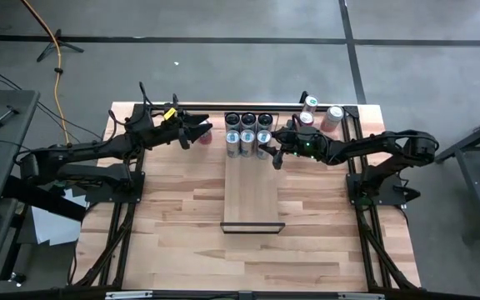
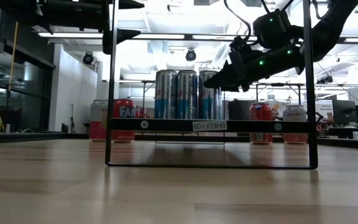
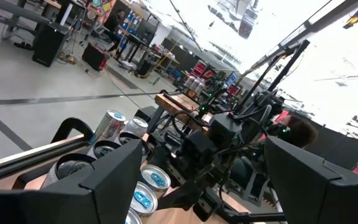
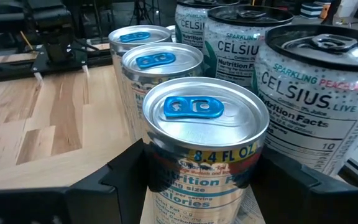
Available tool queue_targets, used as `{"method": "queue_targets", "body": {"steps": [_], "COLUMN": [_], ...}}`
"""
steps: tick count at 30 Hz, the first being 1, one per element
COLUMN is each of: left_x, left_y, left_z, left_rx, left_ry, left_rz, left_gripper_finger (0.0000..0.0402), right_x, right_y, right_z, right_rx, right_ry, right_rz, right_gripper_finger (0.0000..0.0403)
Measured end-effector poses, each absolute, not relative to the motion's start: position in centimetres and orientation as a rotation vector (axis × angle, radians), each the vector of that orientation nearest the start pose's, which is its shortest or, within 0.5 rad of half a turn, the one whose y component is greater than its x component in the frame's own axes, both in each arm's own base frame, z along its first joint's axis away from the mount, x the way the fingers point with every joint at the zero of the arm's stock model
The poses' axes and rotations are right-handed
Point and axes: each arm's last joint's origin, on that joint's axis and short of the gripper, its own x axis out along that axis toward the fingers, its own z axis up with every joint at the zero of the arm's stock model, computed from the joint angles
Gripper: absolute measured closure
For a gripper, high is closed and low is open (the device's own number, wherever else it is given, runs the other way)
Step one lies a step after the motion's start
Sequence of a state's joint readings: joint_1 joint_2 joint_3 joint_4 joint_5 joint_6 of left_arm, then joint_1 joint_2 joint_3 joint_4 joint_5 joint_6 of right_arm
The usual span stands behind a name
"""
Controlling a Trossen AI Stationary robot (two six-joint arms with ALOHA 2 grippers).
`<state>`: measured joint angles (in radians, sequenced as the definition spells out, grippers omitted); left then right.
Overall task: Place canned beverage on shelf
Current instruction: Put the bottom blue soda can on the shelf aligned with the other blue soda can, then put the blue soda can on the shelf aligned with the other blue soda can
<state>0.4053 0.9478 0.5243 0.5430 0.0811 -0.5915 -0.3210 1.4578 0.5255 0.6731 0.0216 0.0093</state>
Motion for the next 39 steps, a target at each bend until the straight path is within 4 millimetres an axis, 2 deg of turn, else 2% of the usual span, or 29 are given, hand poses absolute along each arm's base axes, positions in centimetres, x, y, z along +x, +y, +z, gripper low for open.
{"method": "queue_targets", "body": {"steps": [14,24,29,39], "left_x": [19.4,19.4,19.4,19.4], "left_y": [8.1,8.1,8.1,8.1], "left_z": [28.3,28.4,28.4,28.3], "left_rx": [-0.556,-0.556,-0.556,-0.557], "left_ry": [-0.208,-0.208,-0.208,-0.205], "left_rz": [0.279,0.278,0.278,0.279], "left_gripper_finger": [0.0106,0.0106,0.0106,0.0106], "right_x": [26.3,26.4,26.3,24.3], "right_y": [-8.8,-8.8,-8.8,-8.0], "right_z": [18.0,18.0,18.2,19.1], "right_rx": [0.039,-0.038,-0.038,0.092], "right_ry": [0.259,0.270,0.263,0.392], "right_rz": [-0.337,-0.326,-0.326,-0.320], "right_gripper_finger": [0.0176,0.0109,0.0097,0.0096]}}
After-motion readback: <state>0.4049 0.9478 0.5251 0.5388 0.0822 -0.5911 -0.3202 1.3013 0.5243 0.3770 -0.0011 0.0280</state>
